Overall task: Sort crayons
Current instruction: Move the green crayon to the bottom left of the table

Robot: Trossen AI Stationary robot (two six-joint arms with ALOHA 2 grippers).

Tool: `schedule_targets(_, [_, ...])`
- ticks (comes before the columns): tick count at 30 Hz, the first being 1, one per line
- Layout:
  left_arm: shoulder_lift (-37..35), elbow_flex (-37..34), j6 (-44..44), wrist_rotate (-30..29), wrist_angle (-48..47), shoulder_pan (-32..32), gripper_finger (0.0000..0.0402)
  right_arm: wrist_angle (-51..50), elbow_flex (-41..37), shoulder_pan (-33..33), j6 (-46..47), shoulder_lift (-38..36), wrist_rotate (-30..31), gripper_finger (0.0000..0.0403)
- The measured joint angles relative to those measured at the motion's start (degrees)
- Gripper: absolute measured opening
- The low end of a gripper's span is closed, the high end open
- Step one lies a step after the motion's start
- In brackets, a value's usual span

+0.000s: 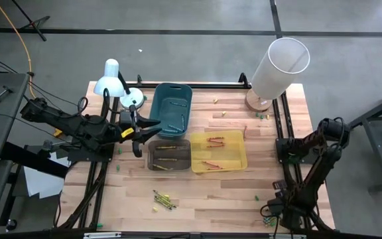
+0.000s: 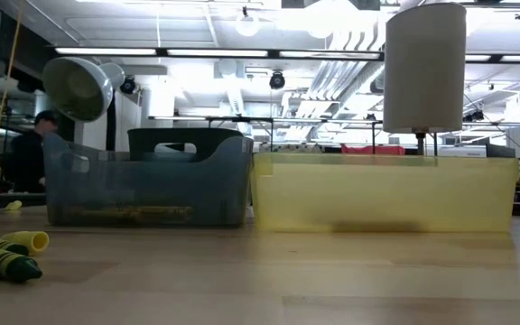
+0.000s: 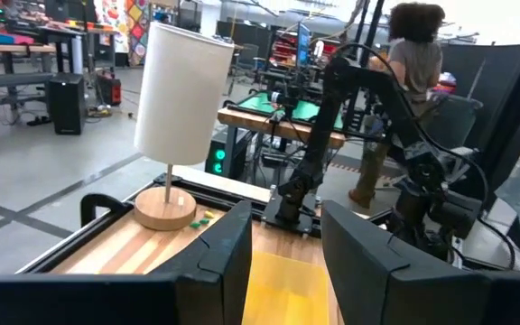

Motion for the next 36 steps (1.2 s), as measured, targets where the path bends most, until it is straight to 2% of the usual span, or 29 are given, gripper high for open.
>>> schedule_targets(9, [0.0, 0.0, -0.02, -2.03, 0.36, 0.0, 0.0119, -0.13, 0.24, 0.67, 3.23, 2.72, 1.0, 0.0128])
schedule_targets(12, [0.0, 0.0, -0.01, -2.05, 0.37, 0.0, 0.0119, -0.39, 0.2, 0.67, 3.27, 2.75, 1.47, 0.0097])
schedule_targets(16, [0.0, 0.0, 0.0, -2.26, 0.37, 0.0, 0.0119, -0.97, 0.13, 0.55, 3.83, 2.78, 1.49, 0.0027])
schedule_targets(18, [0.0, 0.0, 0.0, -2.26, 0.33, 0.0, 0.0119, -1.2, 0.13, 0.51, 4.7, 2.8, 1.33, 0.001])
schedule_targets(23, [0.0, 0.0, 0.02, -2.26, 0.33, 0.0, 0.0119, -1.11, 0.11, 0.52, 5.35, 2.87, 1.2, 0.0026])
schedule_targets(28, [0.0, 0.0, 0.03, -2.26, 0.31, 0.0, 0.0119, -1.13, 0.09, 0.51, 5.38, 2.74, 1.02, 0.0006])
schedule_targets(36, [0.0, 0.0, 0.04, -2.24, 0.26, 0.0, 0.0119, -1.06, 0.09, 0.51, 6.56, 2.72, 0.87, 0.0004])
